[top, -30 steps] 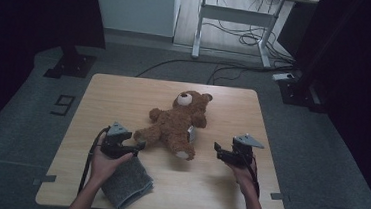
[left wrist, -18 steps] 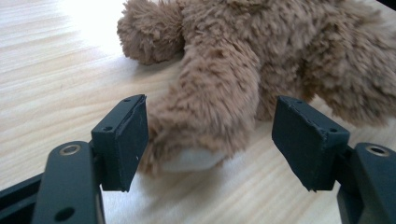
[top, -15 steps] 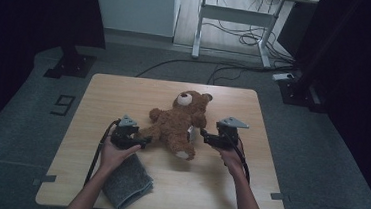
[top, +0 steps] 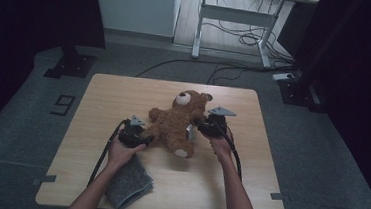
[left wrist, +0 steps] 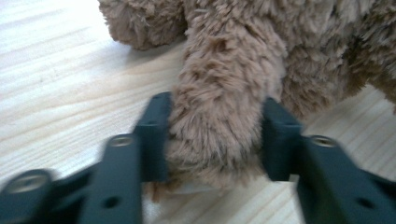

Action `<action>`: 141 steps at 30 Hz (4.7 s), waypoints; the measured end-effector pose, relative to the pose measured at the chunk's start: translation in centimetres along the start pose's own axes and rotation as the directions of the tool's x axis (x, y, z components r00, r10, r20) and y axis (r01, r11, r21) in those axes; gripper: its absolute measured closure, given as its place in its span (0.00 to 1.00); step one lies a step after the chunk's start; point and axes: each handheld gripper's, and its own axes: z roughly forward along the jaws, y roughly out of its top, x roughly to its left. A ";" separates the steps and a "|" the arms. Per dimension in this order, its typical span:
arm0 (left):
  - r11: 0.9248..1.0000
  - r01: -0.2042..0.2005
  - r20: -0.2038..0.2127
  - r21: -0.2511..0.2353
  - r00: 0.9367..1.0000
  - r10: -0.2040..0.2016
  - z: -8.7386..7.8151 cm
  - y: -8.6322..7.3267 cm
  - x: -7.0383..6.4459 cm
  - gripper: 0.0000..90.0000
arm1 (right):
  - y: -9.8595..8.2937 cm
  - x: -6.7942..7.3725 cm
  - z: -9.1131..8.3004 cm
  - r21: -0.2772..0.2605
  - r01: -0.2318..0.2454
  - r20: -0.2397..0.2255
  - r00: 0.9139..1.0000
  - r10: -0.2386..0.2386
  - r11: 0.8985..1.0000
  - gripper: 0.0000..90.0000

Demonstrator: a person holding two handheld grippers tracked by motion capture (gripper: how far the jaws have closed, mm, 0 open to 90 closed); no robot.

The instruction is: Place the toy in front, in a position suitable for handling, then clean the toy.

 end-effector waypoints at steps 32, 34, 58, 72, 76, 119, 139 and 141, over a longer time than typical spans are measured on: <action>0.989 -0.031 -0.065 -0.143 0.998 0.022 -2.1 6.1 0.7 0.80 | 1.0 2.4 -8.7 -0.233 0.031 -0.089 0.995 -0.053 0.972 0.85; 0.991 -0.035 -0.061 -0.132 0.998 0.028 -1.7 6.4 1.0 0.80 | 0.5 2.8 -8.7 -0.233 0.028 -0.106 0.993 -0.053 0.972 0.85; 0.989 0.033 -0.030 -0.147 0.999 -0.038 -4.8 5.1 2.4 0.43 | -6.3 5.3 -6.5 -0.143 0.024 -0.170 0.984 -0.049 0.989 0.80; 0.995 0.010 0.030 -0.098 1.000 -0.007 -8.0 -2.5 0.5 0.31 | -7.6 4.8 -6.9 -0.116 -0.039 -0.225 0.974 0.012 0.993 0.78; 0.994 0.006 0.065 -0.114 0.998 0.002 -8.3 -3.5 0.0 0.31 | -7.7 4.7 -7.0 -0.110 -0.051 -0.228 0.973 0.024 0.993 0.77; 0.997 -0.065 0.128 -0.035 0.989 0.069 -8.9 -8.7 -5.3 0.16 | -8.9 4.3 -7.1 -0.079 -0.047 -0.200 0.979 0.031 0.996 0.74; 0.994 -0.105 0.137 0.010 0.985 0.103 -7.2 -8.9 -8.1 0.16 | -9.0 4.4 -7.1 -0.071 -0.028 -0.199 0.980 0.013 0.997 0.74; 0.993 -0.119 0.117 0.023 0.986 0.116 -6.9 -9.0 -8.5 0.16 | -8.9 4.4 -7.1 -0.069 -0.022 -0.197 0.980 0.008 0.997 0.73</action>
